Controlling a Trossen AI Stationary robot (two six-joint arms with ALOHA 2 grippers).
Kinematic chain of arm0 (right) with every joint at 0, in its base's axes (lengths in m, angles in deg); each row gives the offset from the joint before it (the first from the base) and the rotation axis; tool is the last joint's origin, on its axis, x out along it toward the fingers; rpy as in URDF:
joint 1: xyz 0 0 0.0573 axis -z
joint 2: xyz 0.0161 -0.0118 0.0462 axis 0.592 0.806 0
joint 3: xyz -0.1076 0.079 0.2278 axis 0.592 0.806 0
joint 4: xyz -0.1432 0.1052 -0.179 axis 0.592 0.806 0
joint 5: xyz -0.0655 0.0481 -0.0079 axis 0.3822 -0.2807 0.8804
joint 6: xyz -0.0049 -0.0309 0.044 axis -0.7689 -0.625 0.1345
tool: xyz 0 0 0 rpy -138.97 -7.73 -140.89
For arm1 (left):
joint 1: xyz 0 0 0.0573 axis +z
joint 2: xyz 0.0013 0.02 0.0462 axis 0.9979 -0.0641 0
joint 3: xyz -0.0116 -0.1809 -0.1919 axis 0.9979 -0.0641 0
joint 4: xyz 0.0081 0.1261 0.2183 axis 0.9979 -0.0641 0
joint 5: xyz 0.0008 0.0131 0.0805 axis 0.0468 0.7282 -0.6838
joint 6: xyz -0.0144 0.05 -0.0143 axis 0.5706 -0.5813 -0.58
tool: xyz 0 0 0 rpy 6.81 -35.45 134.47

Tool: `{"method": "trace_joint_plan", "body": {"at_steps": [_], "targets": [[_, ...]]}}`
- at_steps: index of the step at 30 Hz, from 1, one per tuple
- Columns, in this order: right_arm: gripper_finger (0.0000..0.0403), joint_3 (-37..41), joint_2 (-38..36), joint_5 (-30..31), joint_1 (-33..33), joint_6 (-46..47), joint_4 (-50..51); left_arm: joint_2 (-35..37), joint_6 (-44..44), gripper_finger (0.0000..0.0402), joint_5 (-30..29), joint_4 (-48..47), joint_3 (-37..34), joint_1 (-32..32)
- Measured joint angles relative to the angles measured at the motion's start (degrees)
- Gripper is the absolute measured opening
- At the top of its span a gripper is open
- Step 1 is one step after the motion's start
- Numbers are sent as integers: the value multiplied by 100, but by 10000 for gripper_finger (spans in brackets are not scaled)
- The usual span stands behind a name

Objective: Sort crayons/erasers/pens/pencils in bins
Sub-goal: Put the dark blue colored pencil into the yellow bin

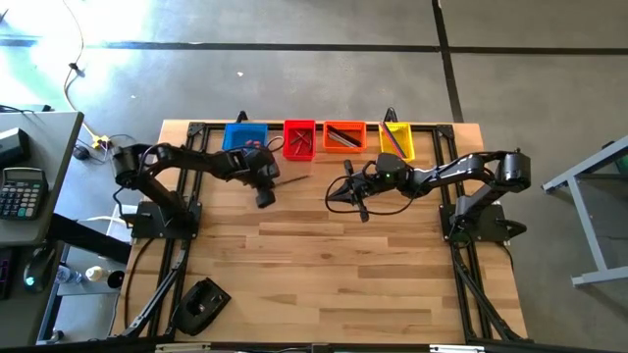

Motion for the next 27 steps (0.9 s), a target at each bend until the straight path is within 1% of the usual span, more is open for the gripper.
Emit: {"method": "trace_joint_plan", "body": {"at_steps": [4,7,16,27], "targets": [[0,0,0,1,0,0,2,52,104,17,0,-95,-4,-90],[0,0,0,-1,0,0,4,126,244,13,50,-223,9,-124],[0,0,0,0,4,0,124,431,871,12,773,-597,-17,-156],[0,0,0,-11,206,58,407,451,1425,12,726,-365,0,-646]]}}
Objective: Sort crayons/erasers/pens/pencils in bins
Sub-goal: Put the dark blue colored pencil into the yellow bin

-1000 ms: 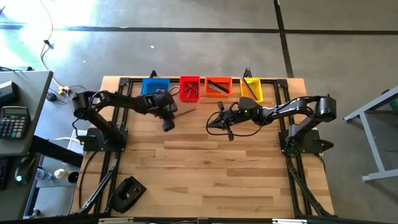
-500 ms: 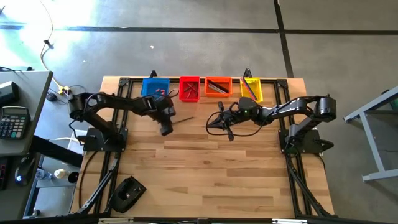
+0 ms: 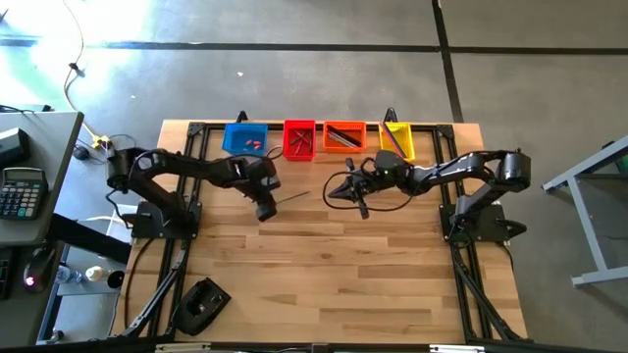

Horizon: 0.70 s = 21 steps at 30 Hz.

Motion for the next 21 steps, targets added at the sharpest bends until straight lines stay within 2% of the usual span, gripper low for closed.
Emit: {"method": "trace_joint_plan", "body": {"at_steps": [4,9,18,21], "targets": [[0,2,0,-18,60,-12,145,5,488,12,2,427,-224,-209],[0,21,0,-18,196,-10,307,23,1061,12,-53,1409,-656,-451],[0,222,0,-10,390,436,53,10,1977,12,-111,3910,-1503,-836],[0,503,0,6,447,629,-311,10,2259,12,-403,4772,-1821,-915]]}}
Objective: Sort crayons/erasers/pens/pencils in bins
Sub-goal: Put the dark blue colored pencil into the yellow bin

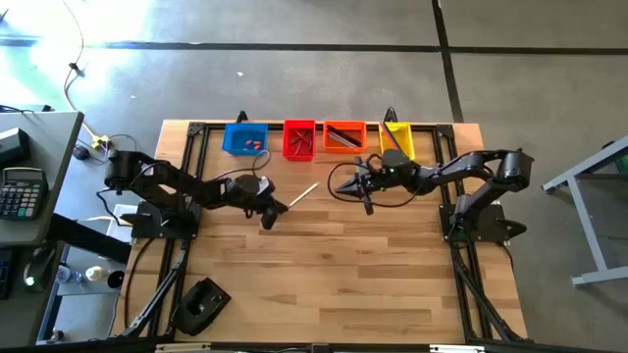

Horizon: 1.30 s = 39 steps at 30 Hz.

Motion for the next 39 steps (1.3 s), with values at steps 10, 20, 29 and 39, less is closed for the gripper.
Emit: {"method": "trace_joint_plan", "body": {"at_steps": [10,20,29,39], "targets": [[1,939,0,1551,-223,1633,-1882,2,242,12,-410,1954,-385,-159],[101,74,0,1665,-314,2166,-1846,4,-69,8,-436,3146,21,-54],[179,-754,0,1542,-314,2134,-1584,4,-616,7,-469,3140,701,-54],[165,-1230,0,1284,-316,1811,-1585,4,-625,7,-510,3113,827,-54]]}}
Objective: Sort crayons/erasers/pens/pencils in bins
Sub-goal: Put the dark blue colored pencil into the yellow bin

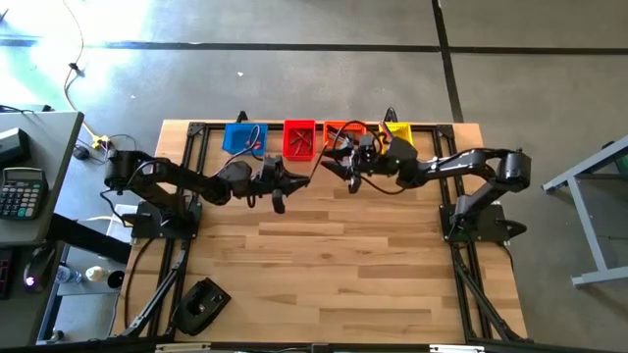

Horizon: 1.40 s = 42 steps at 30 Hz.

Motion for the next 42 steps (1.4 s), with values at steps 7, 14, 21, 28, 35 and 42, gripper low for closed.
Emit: {"method": "trace_joint_plan", "body": {"at_steps": [7,14,21,28,35,42], "targets": [[132,-200,0,-151,-11,-219,76,0,3,6,-59,2,0,0],[90,-216,0,-148,-11,-253,97,0,-57,6,-71,-111,157,2],[53,-216,0,-148,-11,-352,108,0,-145,6,-71,-650,392,2],[47,-216,0,-148,-11,-403,134,0,-109,6,-136,-649,420,2],[31,-216,0,2,2,-527,347,0,-101,0,-180,-655,420,2],[3,-218,-8,5,4,-745,1136,0,-250,0,-183,-721,127,-96]]}}
